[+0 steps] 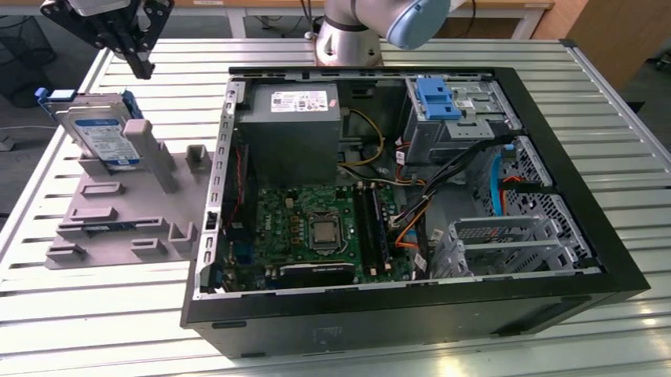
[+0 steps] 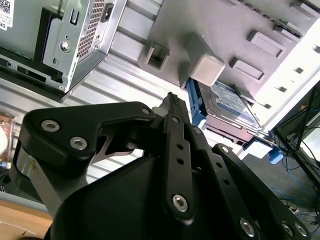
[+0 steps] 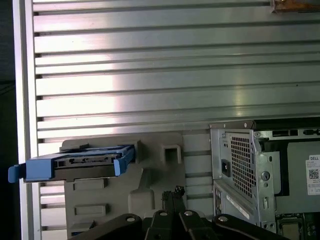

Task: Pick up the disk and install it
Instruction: 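Reach for the disk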

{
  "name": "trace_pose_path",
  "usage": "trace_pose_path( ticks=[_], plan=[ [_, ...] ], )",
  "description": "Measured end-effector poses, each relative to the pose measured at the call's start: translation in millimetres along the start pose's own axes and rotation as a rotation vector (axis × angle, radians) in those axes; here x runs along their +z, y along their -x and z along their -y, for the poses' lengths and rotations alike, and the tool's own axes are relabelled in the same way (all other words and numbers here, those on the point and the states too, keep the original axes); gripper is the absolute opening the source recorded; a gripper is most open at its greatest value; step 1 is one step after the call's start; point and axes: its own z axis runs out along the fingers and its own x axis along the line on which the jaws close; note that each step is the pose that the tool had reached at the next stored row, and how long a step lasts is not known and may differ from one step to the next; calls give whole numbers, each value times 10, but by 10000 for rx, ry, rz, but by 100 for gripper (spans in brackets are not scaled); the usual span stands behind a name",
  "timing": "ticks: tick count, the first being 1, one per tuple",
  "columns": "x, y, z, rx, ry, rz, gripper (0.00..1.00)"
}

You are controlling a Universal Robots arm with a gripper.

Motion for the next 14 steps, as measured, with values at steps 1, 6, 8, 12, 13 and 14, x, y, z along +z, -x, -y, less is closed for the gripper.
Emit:
trace_pose_path(
  ticks=[1,6,8,12,13,14],
  plan=[
    [0,-2,0,0,-1,0,11],
    [1,-61,-3,0,0,1,11],
    [0,-65,-3,0,0,1,11],
    [0,-90,-4,0,0,0,11],
    [1,-91,-4,0,0,1,11],
    [1,-93,-5,0,0,1,11]
  ],
)
